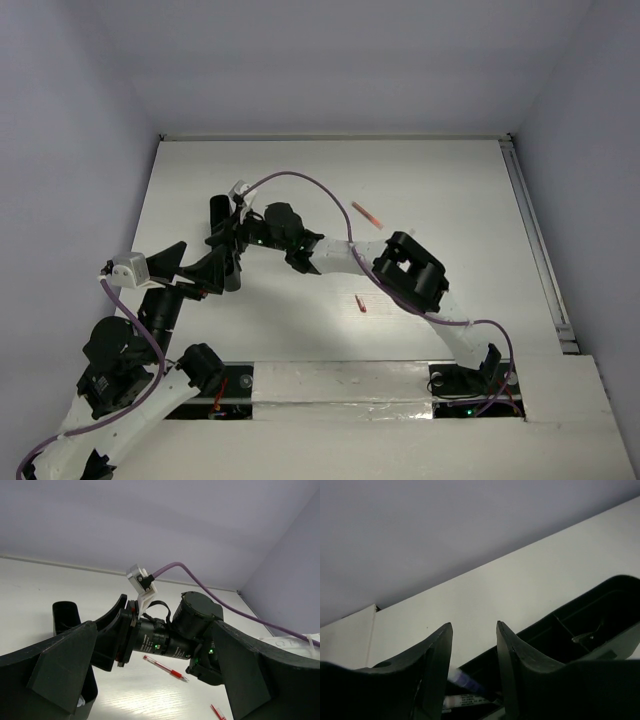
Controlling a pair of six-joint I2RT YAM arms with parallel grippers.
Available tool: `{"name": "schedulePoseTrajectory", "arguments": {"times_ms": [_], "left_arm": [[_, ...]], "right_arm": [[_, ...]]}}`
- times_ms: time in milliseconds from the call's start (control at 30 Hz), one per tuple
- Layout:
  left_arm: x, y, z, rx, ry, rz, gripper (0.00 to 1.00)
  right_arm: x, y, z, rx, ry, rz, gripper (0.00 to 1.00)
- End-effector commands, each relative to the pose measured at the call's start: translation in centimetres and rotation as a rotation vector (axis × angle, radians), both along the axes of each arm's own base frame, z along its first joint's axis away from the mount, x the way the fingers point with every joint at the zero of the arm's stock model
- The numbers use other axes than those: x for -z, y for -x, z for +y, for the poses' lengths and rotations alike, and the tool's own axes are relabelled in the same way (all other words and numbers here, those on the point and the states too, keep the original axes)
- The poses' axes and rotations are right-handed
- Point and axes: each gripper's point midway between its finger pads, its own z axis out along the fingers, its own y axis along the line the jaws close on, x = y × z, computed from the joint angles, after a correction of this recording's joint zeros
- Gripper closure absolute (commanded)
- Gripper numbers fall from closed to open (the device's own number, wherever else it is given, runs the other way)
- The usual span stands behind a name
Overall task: Sort the stationery into containers
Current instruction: Place the pen in the storage box, then pick up the pen from the center of the board.
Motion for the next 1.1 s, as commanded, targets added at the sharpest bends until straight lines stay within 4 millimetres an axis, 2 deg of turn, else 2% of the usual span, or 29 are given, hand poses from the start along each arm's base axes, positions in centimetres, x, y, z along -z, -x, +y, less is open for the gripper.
{"name": "schedulePoseTrajectory", "arguments": {"times_ms": [0,67,133,167,200,267,300,333,367,400,467,500,533,567,667,733,767,800,833,867,900,933,967,1000,1033,1067], "left_arm": [[-0.8,-0.2,-0.3,0.003,0.008,-0.029,0.01],[-0.8,-0.2,-0.3,0.003,0.007,-0.028,0.01],[-0.8,-0.2,-0.3,0.003,0.006,-0.027,0.01],[-0.8,-0.2,-0.3,0.003,0.006,-0.027,0.01],[-0.8,-0.2,-0.3,0.004,0.007,-0.026,0.01],[-0.7,-0.1,-0.2,0.004,0.007,-0.026,0.01],[-0.7,-0.1,-0.1,0.002,0.011,-0.028,0.01],[-0.9,0.0,-0.1,0.004,0.014,-0.031,0.01],[-0.8,0.0,-0.1,0.005,0.014,-0.032,0.01],[-0.8,0.0,-0.2,0.007,0.014,-0.032,0.01],[-0.9,0.0,-0.2,0.011,0.015,-0.035,0.01],[-0.9,0.0,-0.4,0.015,0.011,-0.034,0.01],[-0.9,0.0,-0.5,0.02,0.011,-0.035,0.01],[-0.8,0.0,-0.5,0.021,0.008,-0.034,0.01],[-0.8,0.0,-0.7,0.028,0.006,-0.036,0.01],[-0.9,0.0,-0.7,0.03,0.006,-0.038,0.01],[-0.9,0.0,-0.7,0.031,0.006,-0.038,0.01],[-0.9,0.0,-0.7,0.031,0.005,-0.037,0.01],[-0.8,0.0,-0.7,0.03,0.003,-0.034,0.01],[-0.8,0.0,-0.7,0.03,0.003,-0.034,0.01],[-0.7,0.0,-0.7,0.028,0.002,-0.033,0.01],[-0.7,0.0,-0.7,0.03,0.002,-0.033,0.01],[-0.8,0.0,-0.7,0.03,0.002,-0.033,0.01],[-0.7,-0.1,-0.9,0.033,-0.002,-0.032,0.01],[-0.7,-0.1,-1.0,0.037,-0.004,-0.033,0.01],[-0.7,-0.2,-1.1,0.038,-0.008,-0.03,0.01]], "right_arm": [[-6.3,0.6,-0.8,0.013,-0.129,-0.094,0.53],[-7.5,0.7,-1.3,0.023,-0.15,-0.101,0.5],[-7.3,0.8,-1.9,0.039,-0.141,-0.097,0.5],[-8.3,0.7,-2.4,0.057,-0.152,-0.097,0.49],[-7.5,0.2,-3.3,0.074,-0.133,-0.079,0.5],[-7.3,-0.6,-5.0,0.097,-0.138,-0.024,0.51],[-8.8,-2.2,-7.2,0.129,-0.162,-0.013,0.51],[-6.8,-2.8,-8.7,0.147,-0.127,0.036,0.52],[-6.6,-3.4,-10.1,0.154,-0.123,0.084,0.54],[-7.2,-5.3,-12.8,0.204,-0.114,0.111,0.56],[-3.7,-6.4,-15.9,0.256,0.0,0.219,0.6],[-3.0,-7.4,-17.4,0.295,0.038,0.242,0.62],[-3.2,-9.0,-19.9,0.361,0.065,0.249,0.62],[-1.1,-9.8,-21.9,0.423,0.177,0.291,0.64],[1.3,-12.9,-26.9,0.557,0.35,0.323,0.71],[2.8,-13.6,-29.4,0.592,0.481,0.392,0.71],[5.2,-14.0,-31.7,0.61,0.573,0.433,0.7],[4.7,-15.0,-32.4,0.628,0.583,0.43,0.69],[5.2,-15.3,-33.3,0.644,0.613,0.443,0.67],[6.3,-16.3,-35.0,0.663,0.667,0.435,0.58],[7.6,-15.7,-36.3,0.661,0.741,0.479,0.56],[6.5,-16.7,-36.6,0.671,0.753,0.463,0.52],[6.8,-17.0,-37.1,0.663,0.807,0.441,0.47],[9.0,-16.3,-37.7,0.643,0.893,0.487,0.46],[8.2,-17.1,-37.5,0.645,0.894,0.47,0.46],[8.9,-16.7,-37.7,0.596,0.944,0.466,0.45]]}}
